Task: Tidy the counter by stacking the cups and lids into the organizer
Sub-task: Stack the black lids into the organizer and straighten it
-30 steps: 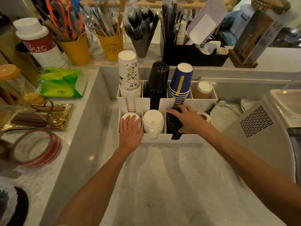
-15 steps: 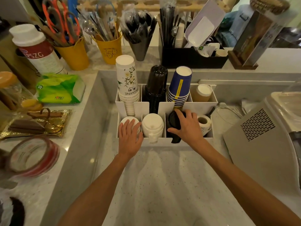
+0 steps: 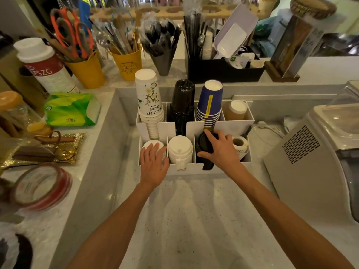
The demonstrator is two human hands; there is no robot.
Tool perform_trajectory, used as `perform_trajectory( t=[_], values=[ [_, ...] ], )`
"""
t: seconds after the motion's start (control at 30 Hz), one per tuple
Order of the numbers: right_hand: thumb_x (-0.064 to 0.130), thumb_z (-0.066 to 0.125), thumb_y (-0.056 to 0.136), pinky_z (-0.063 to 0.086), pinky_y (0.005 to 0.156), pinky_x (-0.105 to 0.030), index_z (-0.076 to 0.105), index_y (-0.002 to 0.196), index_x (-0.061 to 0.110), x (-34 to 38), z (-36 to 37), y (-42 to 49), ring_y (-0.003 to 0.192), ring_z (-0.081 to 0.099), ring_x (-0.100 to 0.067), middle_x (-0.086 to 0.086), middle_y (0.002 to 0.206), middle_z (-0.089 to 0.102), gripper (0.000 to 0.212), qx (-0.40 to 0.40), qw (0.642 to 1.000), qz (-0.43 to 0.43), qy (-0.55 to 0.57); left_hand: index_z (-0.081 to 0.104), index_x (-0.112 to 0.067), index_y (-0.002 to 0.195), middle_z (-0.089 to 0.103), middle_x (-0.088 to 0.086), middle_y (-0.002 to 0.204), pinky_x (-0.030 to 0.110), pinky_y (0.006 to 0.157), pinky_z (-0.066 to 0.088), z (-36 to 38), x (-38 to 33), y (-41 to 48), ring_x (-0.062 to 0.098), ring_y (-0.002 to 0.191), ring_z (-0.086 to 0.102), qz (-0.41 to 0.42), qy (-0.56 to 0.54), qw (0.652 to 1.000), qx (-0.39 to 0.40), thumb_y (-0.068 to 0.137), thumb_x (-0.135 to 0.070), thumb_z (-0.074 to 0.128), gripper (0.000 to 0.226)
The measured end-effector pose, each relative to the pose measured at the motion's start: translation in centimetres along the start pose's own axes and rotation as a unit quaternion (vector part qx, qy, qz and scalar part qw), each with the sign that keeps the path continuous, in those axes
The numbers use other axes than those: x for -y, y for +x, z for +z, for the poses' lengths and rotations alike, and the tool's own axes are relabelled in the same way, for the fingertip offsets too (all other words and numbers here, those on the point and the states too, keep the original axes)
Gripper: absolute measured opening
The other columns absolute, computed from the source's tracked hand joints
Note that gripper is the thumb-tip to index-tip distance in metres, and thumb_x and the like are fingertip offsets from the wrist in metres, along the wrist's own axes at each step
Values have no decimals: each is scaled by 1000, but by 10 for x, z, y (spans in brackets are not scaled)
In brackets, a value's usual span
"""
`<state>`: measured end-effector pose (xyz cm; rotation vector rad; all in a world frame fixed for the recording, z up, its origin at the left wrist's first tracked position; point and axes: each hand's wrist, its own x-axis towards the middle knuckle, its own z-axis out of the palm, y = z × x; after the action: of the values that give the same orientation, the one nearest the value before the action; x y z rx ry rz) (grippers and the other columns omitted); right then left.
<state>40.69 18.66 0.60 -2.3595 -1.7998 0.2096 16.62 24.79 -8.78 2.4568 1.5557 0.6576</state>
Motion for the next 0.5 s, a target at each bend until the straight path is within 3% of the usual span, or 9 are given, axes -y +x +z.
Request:
perform_trajectory(
  t=[0.2,0.3,0.37,0.43,0.5],
  values=[
    [60,59,84,31,112,-49,17,154,28,-5,15,-6,136,28,-37,-7,157,24,88,-12,999,3,53,38,-13,142,36,12,151,51,120,2,-12,0,5,30,144,20,-25,-36,997,61,90,-35,41,57],
    [63,57,83,33,112,-49,21,153,26,-5,21,-10,137,30,-36,-5,159,23,87,-45,997,7,55,32,-14,146,28,8,156,52,116,-15,-18,4,8,28,148,3,3,29,996,83,92,-33,45,59],
    [68,50,84,31,113,-50,19,154,27,-3,21,-10,139,27,-37,-4,161,19,87,-44,998,13,38,33,-16,147,26,5,158,53,115,-17,-23,4,11,28,148,-4,13,56,996,75,94,-33,48,57],
    [69,39,89,28,113,-49,19,153,30,-5,18,-15,141,23,-34,-3,162,17,77,-96,995,18,36,31,-17,148,22,5,160,50,115,-17,-29,1,13,27,148,-4,-1,16,999,40,93,-30,48,59],
    [55,33,97,28,113,-45,30,150,28,-18,14,-24,139,28,-27,-5,159,28,59,-204,976,23,76,26,-17,149,23,6,159,42,116,-15,-33,2,13,24,148,3,-67,-61,996,-19,93,-22,50,61]
  ],
)
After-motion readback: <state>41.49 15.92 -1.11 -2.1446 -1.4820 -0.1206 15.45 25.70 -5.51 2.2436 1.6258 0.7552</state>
